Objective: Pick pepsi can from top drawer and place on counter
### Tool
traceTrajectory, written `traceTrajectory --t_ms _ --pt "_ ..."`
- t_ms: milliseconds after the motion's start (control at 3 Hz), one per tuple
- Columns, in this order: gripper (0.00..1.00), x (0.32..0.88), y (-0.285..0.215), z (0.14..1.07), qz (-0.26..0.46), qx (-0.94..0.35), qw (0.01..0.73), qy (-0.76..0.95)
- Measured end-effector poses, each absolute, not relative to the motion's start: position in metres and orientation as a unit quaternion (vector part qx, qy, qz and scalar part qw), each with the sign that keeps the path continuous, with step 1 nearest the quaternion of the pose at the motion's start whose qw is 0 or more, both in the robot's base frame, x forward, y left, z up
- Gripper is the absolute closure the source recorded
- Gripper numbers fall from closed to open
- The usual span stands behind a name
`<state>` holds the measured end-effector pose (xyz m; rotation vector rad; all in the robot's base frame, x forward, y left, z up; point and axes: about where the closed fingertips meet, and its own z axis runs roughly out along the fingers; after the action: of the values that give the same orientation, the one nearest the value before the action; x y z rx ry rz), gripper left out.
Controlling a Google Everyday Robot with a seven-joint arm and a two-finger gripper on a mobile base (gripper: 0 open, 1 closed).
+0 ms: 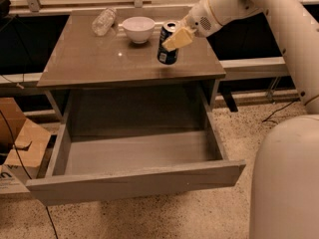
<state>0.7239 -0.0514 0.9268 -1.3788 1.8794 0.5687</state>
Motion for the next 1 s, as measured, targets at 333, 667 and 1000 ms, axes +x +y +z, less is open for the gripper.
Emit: traceTrajectory --t_ms 333,667,1000 --pt "0.34 0.7362 -0.069 0.9127 0.225 -0.52 0.359 0.741" --pt "0.11 0.7385 -0.0706 0.9111 0.225 -0.519 0.359 0.742" --pt "0.0 0.7385 -0.0705 0.9111 0.225 -0.519 0.359 0.742"
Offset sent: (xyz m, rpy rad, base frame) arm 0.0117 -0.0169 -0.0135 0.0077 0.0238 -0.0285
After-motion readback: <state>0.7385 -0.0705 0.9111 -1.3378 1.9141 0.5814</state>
